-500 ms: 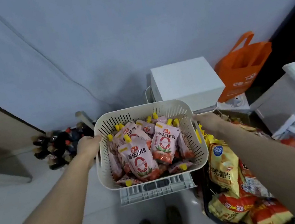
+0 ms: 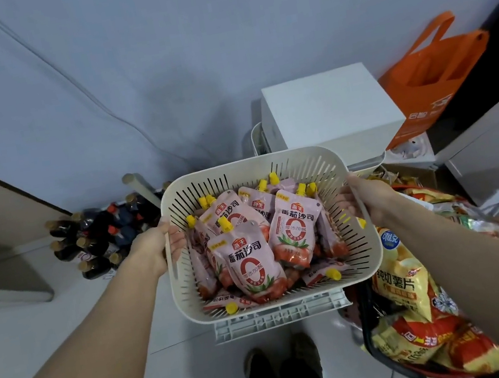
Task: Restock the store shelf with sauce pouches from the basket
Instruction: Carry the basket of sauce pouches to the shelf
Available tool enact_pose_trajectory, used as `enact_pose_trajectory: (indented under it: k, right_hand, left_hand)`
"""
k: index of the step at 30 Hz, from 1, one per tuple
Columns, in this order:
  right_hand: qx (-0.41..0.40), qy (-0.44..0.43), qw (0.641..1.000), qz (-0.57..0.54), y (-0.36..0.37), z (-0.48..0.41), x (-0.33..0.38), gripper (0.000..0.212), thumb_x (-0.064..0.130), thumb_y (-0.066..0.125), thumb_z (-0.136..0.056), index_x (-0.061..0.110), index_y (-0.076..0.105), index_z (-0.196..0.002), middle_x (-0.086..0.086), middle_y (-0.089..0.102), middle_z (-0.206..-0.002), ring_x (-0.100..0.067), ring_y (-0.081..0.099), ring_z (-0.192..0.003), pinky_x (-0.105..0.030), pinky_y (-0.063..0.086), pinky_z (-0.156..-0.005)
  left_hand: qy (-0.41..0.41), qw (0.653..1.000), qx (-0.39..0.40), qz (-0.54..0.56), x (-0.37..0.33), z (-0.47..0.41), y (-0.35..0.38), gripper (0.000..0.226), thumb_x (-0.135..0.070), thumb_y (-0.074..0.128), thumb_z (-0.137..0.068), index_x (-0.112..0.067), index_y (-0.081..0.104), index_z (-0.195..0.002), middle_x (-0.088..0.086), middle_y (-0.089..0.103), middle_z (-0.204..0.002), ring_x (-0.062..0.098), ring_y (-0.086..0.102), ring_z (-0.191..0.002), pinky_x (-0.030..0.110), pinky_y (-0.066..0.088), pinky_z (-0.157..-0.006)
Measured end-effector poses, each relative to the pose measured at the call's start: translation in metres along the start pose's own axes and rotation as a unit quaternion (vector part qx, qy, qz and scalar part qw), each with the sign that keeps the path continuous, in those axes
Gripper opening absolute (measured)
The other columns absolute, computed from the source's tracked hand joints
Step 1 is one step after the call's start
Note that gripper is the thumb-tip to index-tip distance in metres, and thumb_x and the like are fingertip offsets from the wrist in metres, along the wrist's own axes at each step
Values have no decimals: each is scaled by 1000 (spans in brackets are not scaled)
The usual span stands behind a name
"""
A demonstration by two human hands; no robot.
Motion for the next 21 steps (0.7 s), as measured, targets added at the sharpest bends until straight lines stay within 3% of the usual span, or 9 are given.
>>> enact_pose_trajectory:
  k: [7,13,21]
  right_hand:
    - [-13,-6,1000,-3,-4,20,-10,43,45,45,-96,10,59,-76,-4,59,-65,-12,51,-51,-18,40,-44]
    - [-11,-33,999,-2,-2,70,-3,42,37,42,-99,9,57,-73,-5,57,-64,-14,49,-51,-21,39,-48]
    - [40,-49,997,41,21,140,21,43,39,37,-99,13,48,-67,-4,49,-58,-10,42,-33,-15,31,-29]
  left_hand:
    - [-13,1000,5,-25,3,12,-7,41,-34,39,-99,-8,53,-72,6,50,-69,16,46,-60,25,37,-58]
    - [-16,1000,-1,-10,10,47,-32,42,-36,36,-99,-7,52,-74,6,48,-67,17,43,-57,26,37,-57]
    - [-18,998,-50,38,14,125,-96,44,-37,39,-98,-10,49,-66,4,48,-64,17,43,-49,27,33,-50]
Point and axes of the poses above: each hand's wrist, its own z-axis away from the middle knuckle, its own y-axis out of the palm, x = y × z, the point moved 1 cm from there along -z, towards the middle knuckle
